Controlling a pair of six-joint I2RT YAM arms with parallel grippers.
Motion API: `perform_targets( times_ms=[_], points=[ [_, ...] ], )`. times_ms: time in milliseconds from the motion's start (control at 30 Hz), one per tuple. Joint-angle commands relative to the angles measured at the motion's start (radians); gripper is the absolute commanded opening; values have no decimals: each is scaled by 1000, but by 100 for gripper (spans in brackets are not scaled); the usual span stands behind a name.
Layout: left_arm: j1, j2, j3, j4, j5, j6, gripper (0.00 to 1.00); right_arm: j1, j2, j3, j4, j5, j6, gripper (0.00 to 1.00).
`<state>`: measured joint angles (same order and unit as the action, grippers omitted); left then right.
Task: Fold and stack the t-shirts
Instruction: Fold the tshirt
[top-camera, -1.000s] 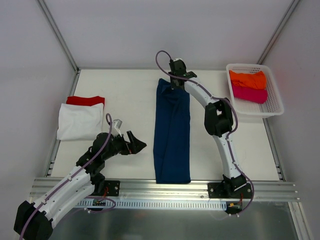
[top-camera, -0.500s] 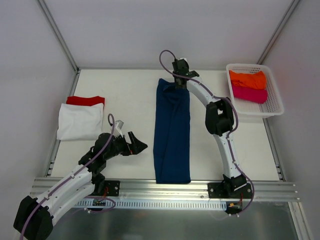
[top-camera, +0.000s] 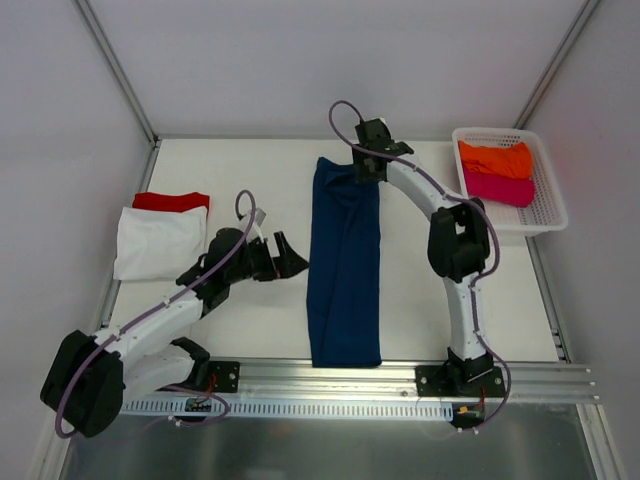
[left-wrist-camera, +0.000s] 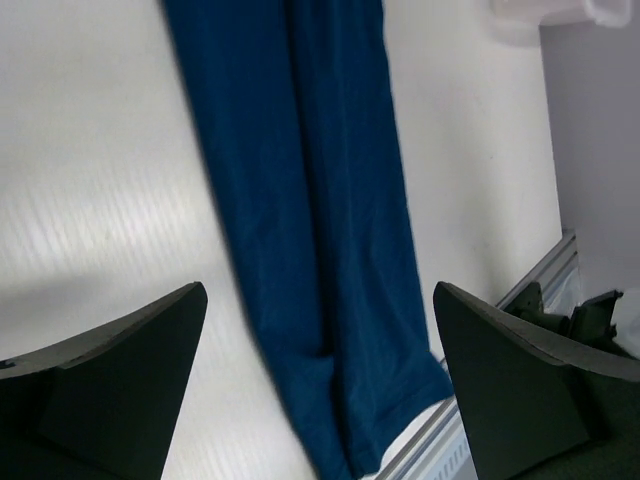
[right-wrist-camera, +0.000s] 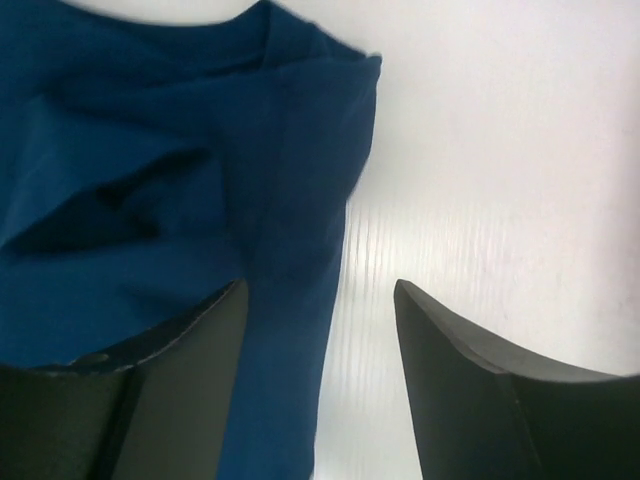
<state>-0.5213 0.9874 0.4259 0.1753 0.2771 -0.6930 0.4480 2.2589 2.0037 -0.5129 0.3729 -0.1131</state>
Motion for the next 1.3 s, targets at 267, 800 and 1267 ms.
perform_targets(
  times_ms=[267,800,1267],
  points=[
    [-22,156,195,73,57,-4,91,236,-964,-616,-118,-72,177,66],
    [-464,-423,-94,-393,-343,-294,99,852,-1877,-1632,-81,187,966,72],
    [-1013,-239,-246,-173,-638,-597,99,1331,-1306,-1531,-133,455,1492,79]
  ],
)
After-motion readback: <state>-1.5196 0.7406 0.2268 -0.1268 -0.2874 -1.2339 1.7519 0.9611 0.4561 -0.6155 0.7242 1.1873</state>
